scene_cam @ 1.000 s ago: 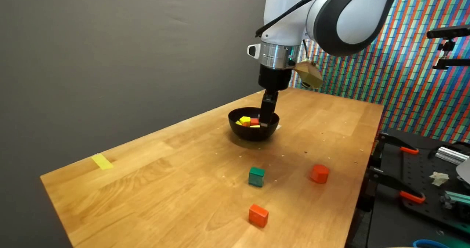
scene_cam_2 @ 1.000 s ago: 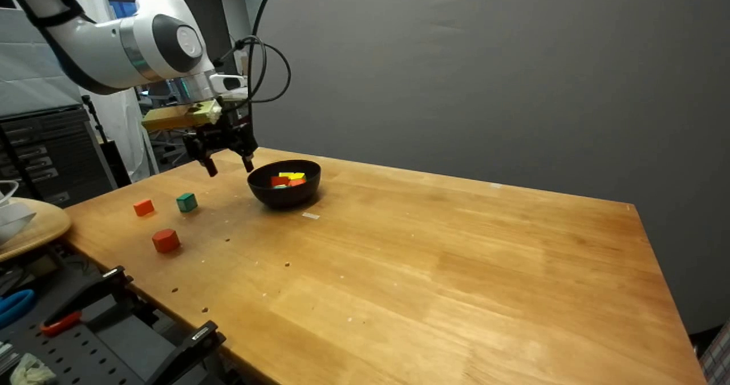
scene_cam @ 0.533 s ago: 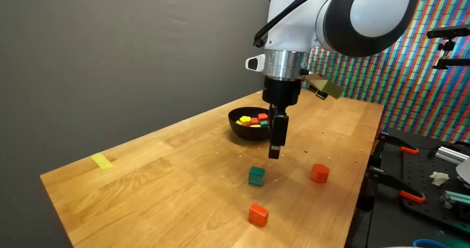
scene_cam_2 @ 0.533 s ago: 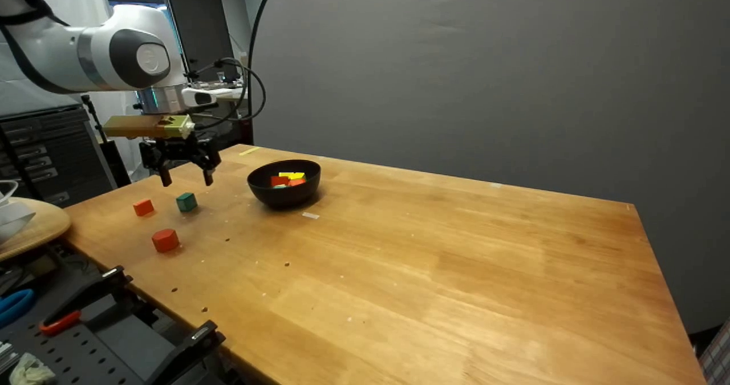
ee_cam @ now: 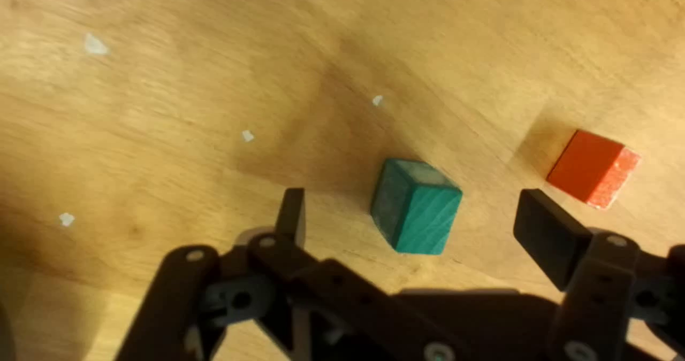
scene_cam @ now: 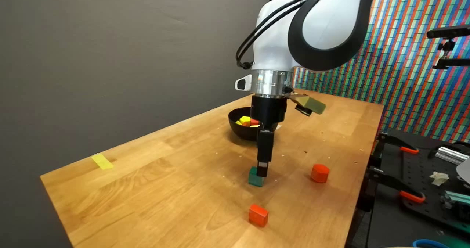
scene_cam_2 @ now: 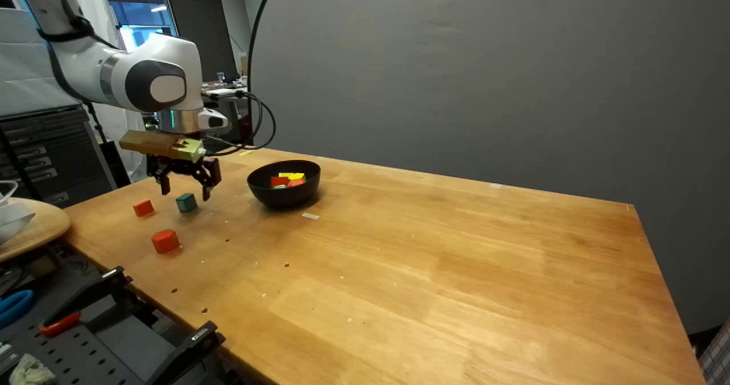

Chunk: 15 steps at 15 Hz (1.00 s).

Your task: Put the colored blocks into the black bowl

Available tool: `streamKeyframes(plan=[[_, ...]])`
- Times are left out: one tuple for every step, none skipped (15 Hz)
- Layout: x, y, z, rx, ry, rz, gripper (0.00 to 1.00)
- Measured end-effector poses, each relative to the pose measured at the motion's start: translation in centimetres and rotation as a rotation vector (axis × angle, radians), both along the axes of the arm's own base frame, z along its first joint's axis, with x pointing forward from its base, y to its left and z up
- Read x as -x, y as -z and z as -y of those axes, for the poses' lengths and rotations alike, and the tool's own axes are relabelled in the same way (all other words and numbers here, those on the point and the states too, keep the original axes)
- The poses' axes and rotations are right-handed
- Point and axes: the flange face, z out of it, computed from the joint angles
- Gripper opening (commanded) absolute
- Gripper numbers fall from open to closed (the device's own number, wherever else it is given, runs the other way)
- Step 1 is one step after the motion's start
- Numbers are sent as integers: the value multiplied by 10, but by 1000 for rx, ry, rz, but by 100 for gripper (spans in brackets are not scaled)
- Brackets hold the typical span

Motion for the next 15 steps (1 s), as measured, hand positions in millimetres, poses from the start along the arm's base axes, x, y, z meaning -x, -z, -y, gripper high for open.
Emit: streamKeyframes(plan=[[-5,3,-2,-9,5,-3,66],[-9,5,-3,-15,9,-3,56],[-12,6,-5,-19,12,-4,49],[-15,7,-6,-22,12,-3,40],[-16,8,-7,-22,8,-1,34],[-18,7,-8,-19,1,4,27],[-18,7,-9,-13,-10,10,18],[-18,7,-10,-4,-21,17,11],[-18,6,-10,8,-30,25,11],[-18,5,-11,21,-36,36,15],[-18,2,-12,32,-39,52,15],[-17,-3,-13,41,-36,77,15],[-17,-10,-13,43,-25,113,15],[-17,-20,-11,39,-4,155,15],[-15,-32,-8,29,22,198,15]])
